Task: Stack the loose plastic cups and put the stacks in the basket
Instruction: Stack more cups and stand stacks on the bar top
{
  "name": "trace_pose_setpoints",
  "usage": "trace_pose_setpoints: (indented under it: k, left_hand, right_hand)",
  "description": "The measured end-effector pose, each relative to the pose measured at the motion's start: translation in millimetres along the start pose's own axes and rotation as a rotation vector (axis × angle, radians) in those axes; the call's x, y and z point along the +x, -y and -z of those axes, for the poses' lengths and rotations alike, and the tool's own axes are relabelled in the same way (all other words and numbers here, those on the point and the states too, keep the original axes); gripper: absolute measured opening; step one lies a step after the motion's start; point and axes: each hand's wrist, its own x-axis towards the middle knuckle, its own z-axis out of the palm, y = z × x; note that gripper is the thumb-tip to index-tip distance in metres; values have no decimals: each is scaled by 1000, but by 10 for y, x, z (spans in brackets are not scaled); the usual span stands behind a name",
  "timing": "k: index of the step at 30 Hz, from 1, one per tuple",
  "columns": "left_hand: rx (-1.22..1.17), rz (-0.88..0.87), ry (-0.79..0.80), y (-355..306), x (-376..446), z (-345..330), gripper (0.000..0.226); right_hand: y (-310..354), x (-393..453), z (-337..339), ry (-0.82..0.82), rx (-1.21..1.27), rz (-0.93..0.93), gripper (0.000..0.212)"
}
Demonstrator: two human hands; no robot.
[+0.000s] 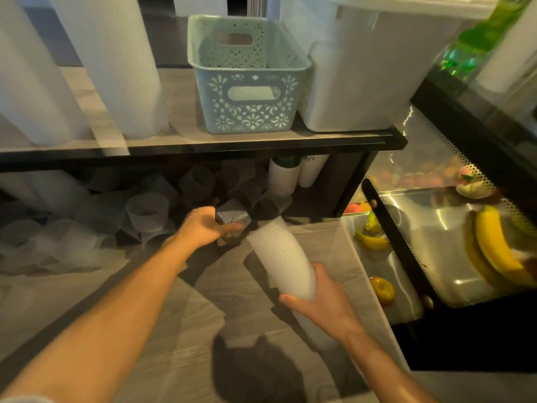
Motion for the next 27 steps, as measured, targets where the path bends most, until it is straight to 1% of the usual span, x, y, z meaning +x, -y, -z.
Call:
trace_pose_setpoints:
  k: [2, 4, 6, 8, 10, 11, 14, 16, 18, 24, 25, 27]
  left_hand:
    - [-151, 8, -115, 29, -178, 67, 70]
    - [-296, -12, -168, 102, -340, 135, 72]
    - [-452, -92, -163, 171, -480, 194, 60]
    - [-634, -157, -141, 226, -573, 248, 39]
    - [-738, -194, -100, 260, -671, 326, 22]
    - [-748, -213, -81, 271, -722, 369, 21]
    - [-652, -261, -69, 304, -852, 504, 34]
    - [-590, -275, -57, 312, -920, 579, 39]
    - [-568, -299, -22, 333, -948, 628, 44]
    - [-533, -292, 65, 289, -1036, 674, 41]
    - [-509, -292, 88, 281, -1050, 615, 43]
    - [-503, -289, 117, 250, -1098, 443, 58]
  right_hand:
    - [31, 6, -7, 3, 0, 12, 80]
    - [76, -2, -46, 3, -1, 36, 78]
    - [121, -28, -91, 21, 11, 75, 76]
    - [166, -51, -124, 54, 14, 103, 75]
    - [217, -49, -145, 89, 6, 131, 77]
    - [245, -42, -154, 105, -5, 146, 78]
    - [366, -27, -150, 151, -42, 192, 75]
    - [456, -27, -150, 177, -56, 233, 74]
    - [518, -23, -174, 171, -94, 265, 76]
    - [585, -43, -241, 139, -139, 306, 82]
    - [597, -49, -249, 144, -143, 304, 83]
    - [606, -64, -252, 149, -134, 298, 84]
